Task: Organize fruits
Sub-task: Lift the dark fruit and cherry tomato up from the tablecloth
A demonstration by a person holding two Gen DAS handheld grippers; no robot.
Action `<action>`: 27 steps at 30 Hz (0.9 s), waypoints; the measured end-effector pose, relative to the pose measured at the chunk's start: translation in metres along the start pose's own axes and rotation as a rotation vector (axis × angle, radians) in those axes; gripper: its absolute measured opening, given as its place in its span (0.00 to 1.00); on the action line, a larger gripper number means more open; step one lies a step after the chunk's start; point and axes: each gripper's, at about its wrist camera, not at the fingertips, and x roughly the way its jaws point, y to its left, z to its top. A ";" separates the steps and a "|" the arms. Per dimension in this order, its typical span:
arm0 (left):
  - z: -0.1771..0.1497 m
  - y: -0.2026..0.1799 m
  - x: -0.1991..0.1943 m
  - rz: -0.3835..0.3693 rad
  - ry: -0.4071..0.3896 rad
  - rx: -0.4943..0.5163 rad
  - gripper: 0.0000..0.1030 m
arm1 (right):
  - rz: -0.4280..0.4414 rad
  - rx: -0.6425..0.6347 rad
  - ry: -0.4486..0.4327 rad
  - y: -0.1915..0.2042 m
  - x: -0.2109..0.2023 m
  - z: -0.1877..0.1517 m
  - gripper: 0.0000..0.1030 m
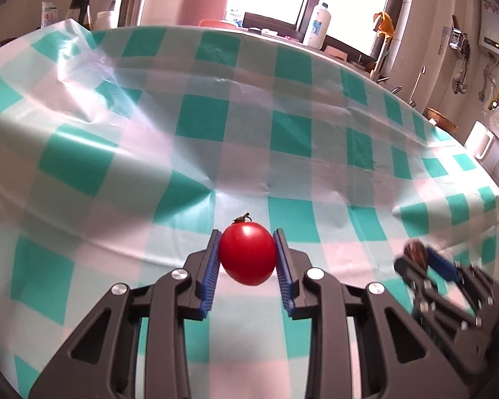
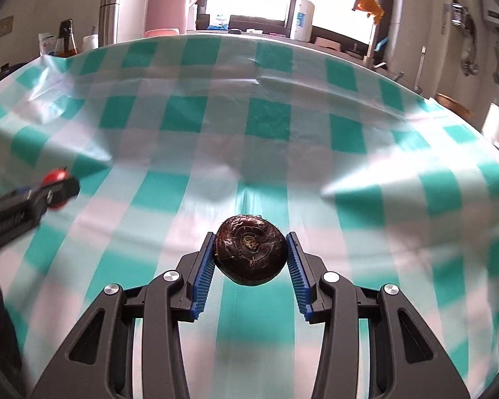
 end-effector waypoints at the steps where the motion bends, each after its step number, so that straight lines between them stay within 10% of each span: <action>1: -0.003 0.000 -0.003 -0.001 -0.003 0.003 0.31 | 0.000 -0.001 0.010 0.007 -0.007 -0.006 0.41; 27: -0.092 -0.081 -0.120 -0.076 -0.077 0.277 0.31 | -0.114 -0.027 -0.016 -0.049 -0.137 -0.106 0.41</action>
